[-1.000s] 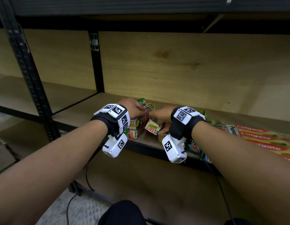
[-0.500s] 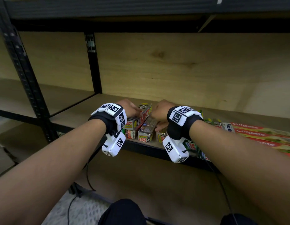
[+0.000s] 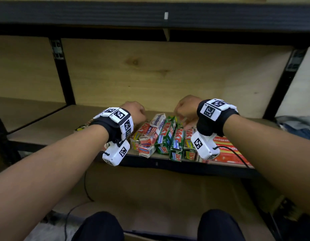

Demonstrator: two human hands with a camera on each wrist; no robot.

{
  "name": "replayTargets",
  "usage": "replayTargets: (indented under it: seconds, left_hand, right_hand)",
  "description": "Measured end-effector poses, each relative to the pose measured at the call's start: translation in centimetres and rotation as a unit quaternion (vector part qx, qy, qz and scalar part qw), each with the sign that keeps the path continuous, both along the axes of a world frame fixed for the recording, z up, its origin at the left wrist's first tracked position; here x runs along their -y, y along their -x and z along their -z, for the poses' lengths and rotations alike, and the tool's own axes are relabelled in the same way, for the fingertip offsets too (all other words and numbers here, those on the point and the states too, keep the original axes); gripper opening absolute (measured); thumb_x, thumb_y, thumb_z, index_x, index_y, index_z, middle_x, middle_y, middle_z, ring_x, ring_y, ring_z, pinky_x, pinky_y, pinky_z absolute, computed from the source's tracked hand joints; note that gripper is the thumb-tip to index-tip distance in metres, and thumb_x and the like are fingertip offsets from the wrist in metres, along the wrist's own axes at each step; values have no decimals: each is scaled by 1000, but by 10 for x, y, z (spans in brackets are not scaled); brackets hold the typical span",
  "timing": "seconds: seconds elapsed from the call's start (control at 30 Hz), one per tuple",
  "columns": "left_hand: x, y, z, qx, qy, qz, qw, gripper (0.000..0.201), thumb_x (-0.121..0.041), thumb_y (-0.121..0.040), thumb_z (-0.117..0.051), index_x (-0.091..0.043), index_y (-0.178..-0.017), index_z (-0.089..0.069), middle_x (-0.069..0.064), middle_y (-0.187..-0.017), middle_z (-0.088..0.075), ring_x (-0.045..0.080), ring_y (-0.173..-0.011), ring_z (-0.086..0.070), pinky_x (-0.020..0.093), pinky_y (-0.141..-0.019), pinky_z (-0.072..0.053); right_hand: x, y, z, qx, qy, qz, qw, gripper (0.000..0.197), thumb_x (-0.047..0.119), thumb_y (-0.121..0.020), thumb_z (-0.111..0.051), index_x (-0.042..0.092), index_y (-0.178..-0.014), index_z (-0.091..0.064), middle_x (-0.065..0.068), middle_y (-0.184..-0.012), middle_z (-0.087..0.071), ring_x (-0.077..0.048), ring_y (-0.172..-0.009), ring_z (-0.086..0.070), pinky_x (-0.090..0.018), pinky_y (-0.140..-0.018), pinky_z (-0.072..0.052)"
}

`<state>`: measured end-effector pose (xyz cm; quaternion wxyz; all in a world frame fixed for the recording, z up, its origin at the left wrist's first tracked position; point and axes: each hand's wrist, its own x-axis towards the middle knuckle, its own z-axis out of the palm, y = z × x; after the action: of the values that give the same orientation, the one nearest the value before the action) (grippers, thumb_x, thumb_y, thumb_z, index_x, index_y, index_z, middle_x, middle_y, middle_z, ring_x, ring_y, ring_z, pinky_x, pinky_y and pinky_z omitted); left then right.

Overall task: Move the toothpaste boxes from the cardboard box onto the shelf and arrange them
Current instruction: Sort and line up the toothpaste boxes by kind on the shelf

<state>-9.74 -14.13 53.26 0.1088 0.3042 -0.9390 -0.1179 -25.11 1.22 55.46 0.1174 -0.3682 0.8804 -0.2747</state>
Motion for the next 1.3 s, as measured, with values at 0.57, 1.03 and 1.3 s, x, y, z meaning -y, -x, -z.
replayTargets:
  seconds: [0.57, 1.03, 1.3]
  left_hand:
    - [-51, 41, 23, 100, 23, 63, 993, 43, -40, -89, -66, -15, -125, -65, 4, -131, -60, 23, -111, -60, 28, -88, -48]
    - [-38, 54, 32, 111, 25, 27, 993, 54, -28, -94, -58, -15, -144, -43, 9, -132, -58, 26, -106, -61, 29, -79, -47]
    - [-30, 46, 24, 75, -34, 18, 996, 59, -27, -87, -70, -15, -141, -50, 8, -129, -61, 27, -106, -64, 29, -82, -50]
  right_hand:
    - [-3, 93, 82, -11, -263, 49, 963, 60, 68, -50, -80, 21, -86, -71, -4, -93, -73, -29, -78, -74, -50, -76, -61]
    - [0, 97, 94, -108, -289, 46, 950, 32, 37, -69, -78, 18, -85, -56, -2, -72, -55, -25, -70, -56, -40, -75, -51]
    - [27, 210, 145, -124, -314, 24, 941, 58, 49, -32, -84, 34, -87, -70, 5, -78, -66, -23, -64, -64, -50, -68, -56]
